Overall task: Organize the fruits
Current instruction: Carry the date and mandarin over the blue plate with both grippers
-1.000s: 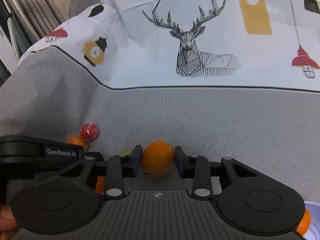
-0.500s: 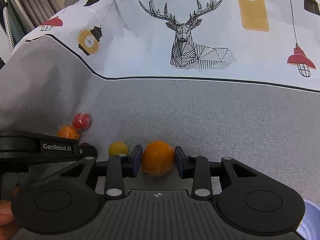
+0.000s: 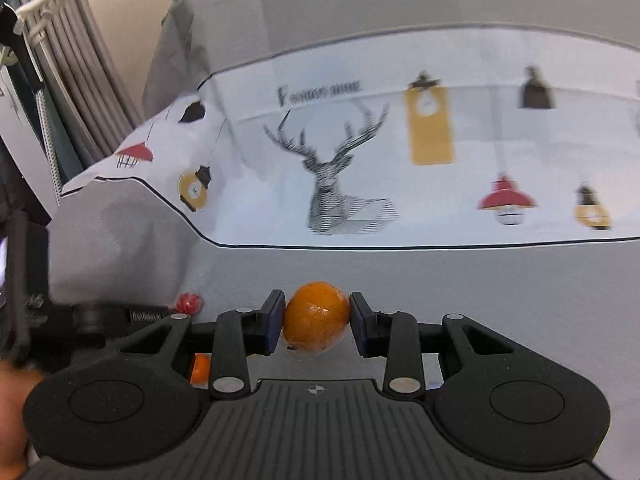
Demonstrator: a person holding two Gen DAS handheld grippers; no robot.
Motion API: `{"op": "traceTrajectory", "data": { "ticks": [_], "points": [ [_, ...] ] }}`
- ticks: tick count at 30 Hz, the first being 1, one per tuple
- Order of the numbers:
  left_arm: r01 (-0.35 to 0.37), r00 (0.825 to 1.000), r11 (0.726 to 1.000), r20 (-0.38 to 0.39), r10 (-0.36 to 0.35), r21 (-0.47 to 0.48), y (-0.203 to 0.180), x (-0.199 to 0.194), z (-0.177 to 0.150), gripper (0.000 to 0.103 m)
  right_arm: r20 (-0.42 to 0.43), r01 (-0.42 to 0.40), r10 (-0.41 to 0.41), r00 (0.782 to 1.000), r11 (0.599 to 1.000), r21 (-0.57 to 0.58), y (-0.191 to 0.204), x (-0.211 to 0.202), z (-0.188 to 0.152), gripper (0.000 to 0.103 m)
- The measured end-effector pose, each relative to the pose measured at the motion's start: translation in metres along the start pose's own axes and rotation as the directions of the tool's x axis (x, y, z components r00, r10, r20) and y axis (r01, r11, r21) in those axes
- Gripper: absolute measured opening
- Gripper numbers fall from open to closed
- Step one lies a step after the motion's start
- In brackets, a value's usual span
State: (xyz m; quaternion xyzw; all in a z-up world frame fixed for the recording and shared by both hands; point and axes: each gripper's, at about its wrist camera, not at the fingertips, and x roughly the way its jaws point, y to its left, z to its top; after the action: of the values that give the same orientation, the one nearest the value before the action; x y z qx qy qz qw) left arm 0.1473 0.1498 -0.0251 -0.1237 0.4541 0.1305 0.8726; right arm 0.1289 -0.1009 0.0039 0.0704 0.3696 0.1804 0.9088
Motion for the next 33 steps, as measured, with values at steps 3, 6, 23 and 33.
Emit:
{"op": "traceTrajectory", "data": {
  "ticks": [3, 6, 23, 33],
  "points": [
    [0.005, 1.0, 0.999, 0.011, -0.006, 0.038, -0.005, -0.016, -0.009, 0.022, 0.014, 0.035, -0.035, 0.999, 0.999, 0.0, -0.015, -0.038, -0.014, 0.037],
    [0.022, 0.999, 0.997, 0.031, -0.025, 0.071, -0.011, -0.036, -0.021, 0.022, 0.006, 0.078, -0.078, 0.997, 0.997, 0.023, -0.031, -0.063, -0.034, 0.037],
    [0.251, 0.968, 0.952, -0.049, -0.246, 0.177, -0.064, -0.088, -0.114, 0.022, -0.041, 0.226, -0.223, 0.974, 0.967, 0.12, -0.111, -0.099, -0.096, 0.037],
    [0.253, 0.964, 0.9, -0.015, -0.265, 0.354, -0.108, -0.077, -0.13, 0.021, -0.07, 0.177, -0.171, 0.983, 0.98, 0.09, -0.108, -0.086, -0.093, 0.037]
  ]
}}
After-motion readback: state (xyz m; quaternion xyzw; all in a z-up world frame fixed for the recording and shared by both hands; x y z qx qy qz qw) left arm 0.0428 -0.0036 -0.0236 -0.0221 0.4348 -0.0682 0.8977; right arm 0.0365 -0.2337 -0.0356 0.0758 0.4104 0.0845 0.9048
